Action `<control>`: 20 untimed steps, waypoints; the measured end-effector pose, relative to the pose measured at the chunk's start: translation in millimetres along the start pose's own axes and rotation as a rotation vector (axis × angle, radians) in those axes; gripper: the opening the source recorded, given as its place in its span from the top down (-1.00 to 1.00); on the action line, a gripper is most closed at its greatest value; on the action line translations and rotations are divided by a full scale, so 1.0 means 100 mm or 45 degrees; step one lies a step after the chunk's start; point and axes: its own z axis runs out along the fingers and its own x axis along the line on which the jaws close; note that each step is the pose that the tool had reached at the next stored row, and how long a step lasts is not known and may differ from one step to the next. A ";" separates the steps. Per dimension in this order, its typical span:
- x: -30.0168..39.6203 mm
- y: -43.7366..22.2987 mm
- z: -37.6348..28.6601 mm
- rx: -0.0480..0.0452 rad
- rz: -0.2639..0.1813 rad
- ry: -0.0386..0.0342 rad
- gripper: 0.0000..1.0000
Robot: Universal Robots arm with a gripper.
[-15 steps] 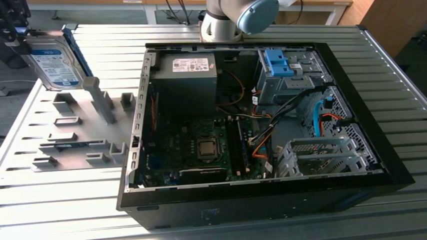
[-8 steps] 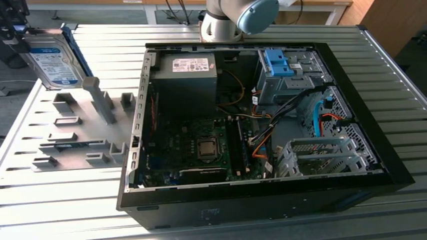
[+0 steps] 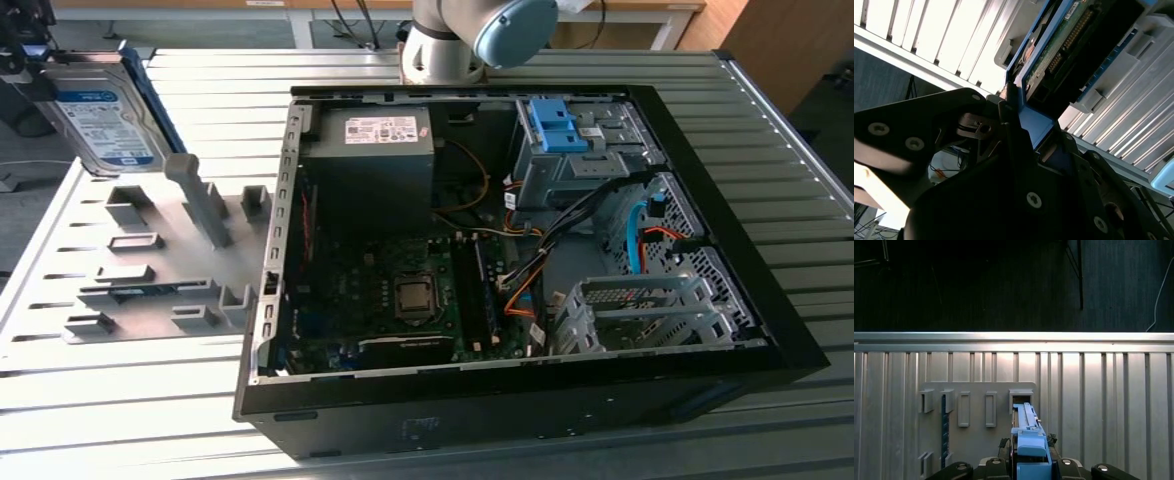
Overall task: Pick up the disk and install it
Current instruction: 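Pick up the disk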
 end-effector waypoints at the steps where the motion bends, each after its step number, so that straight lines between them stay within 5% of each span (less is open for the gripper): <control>1: 0.000 0.000 -0.004 0.000 0.000 -0.0001 0.27; 20: 0.000 0.002 -0.099 0.000 0.000 0.0000 0.27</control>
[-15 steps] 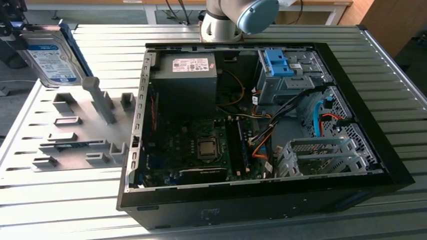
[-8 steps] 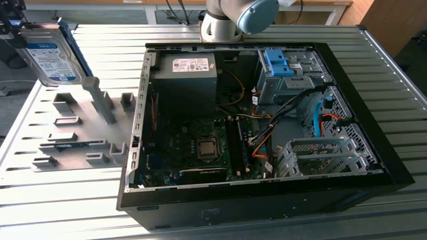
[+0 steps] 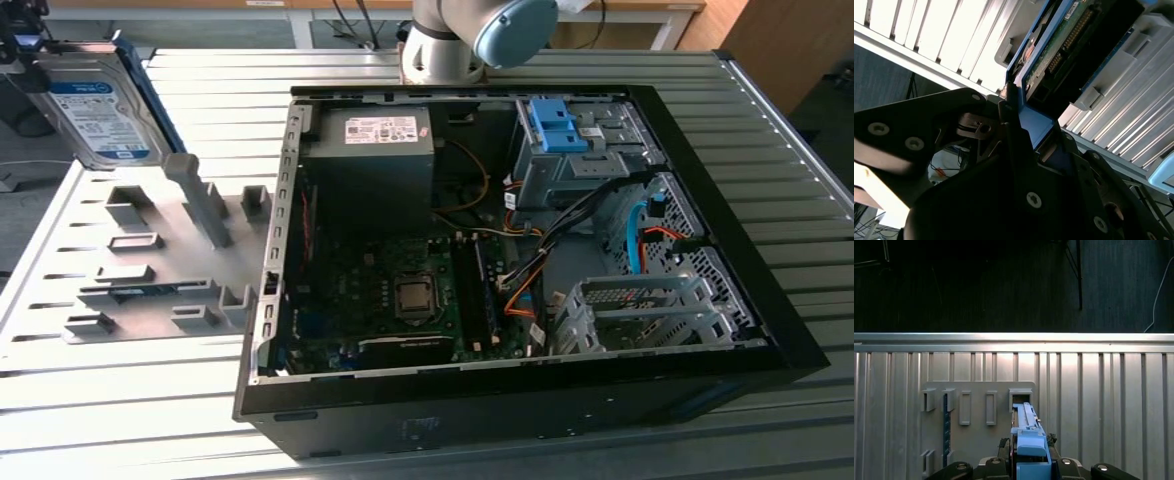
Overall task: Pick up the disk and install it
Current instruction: 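Pick up the disk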
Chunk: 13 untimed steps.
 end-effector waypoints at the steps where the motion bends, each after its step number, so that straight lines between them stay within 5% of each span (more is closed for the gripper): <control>1: 0.000 0.000 -0.006 0.000 0.000 0.0000 0.27; 13: 0.000 0.001 -0.072 0.000 0.000 0.0000 0.27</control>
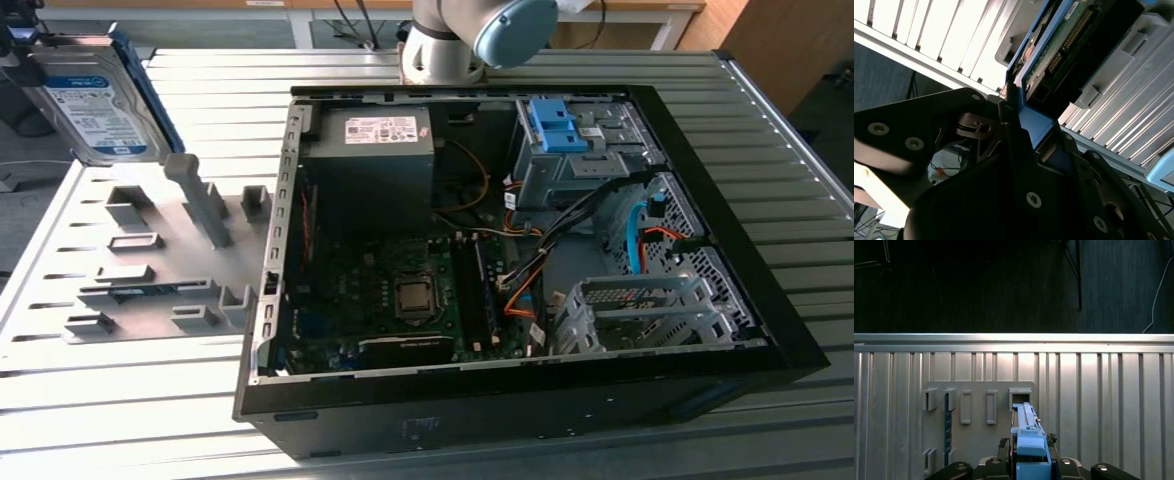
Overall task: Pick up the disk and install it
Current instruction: 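Pick up the disk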
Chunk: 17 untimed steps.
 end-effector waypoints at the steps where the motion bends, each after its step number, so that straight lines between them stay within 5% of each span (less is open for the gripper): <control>1: 0.000 0.000 -0.005 0.000 0.000 0.0000 0.27; 17: 0.000 0.001 -0.051 0.000 0.000 0.0000 0.27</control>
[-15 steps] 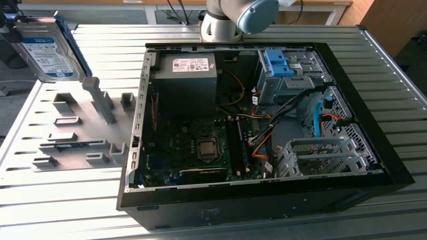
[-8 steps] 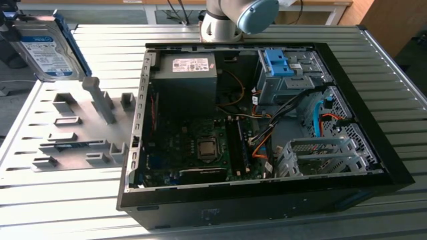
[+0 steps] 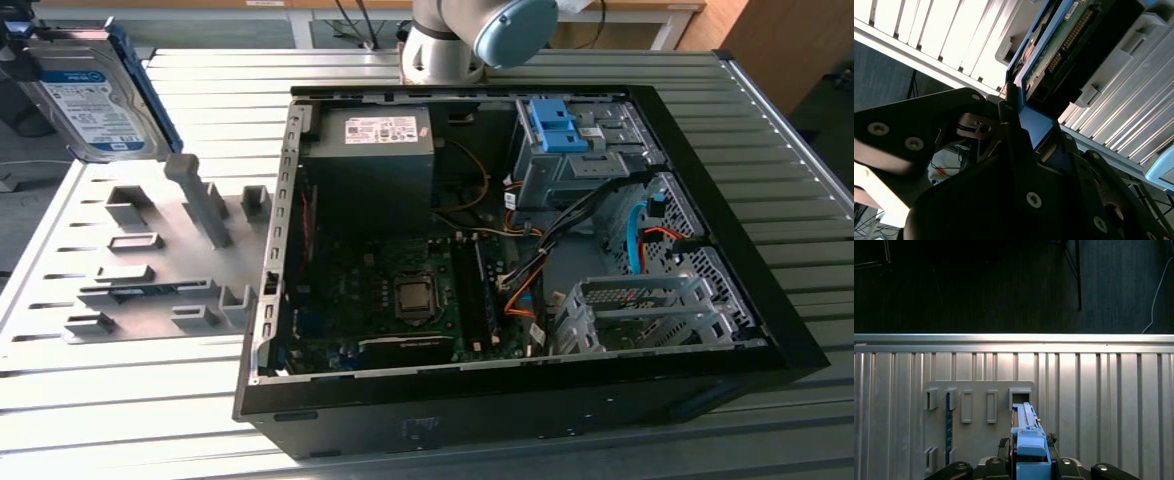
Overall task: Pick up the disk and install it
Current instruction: 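Pick up the disk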
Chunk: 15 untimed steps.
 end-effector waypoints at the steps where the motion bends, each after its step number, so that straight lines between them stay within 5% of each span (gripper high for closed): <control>1: 0.000 0.000 -0.002 0.000 0.000 0.0000 0.27; 15: 0.000 0.001 -0.056 0.000 0.000 0.0000 0.27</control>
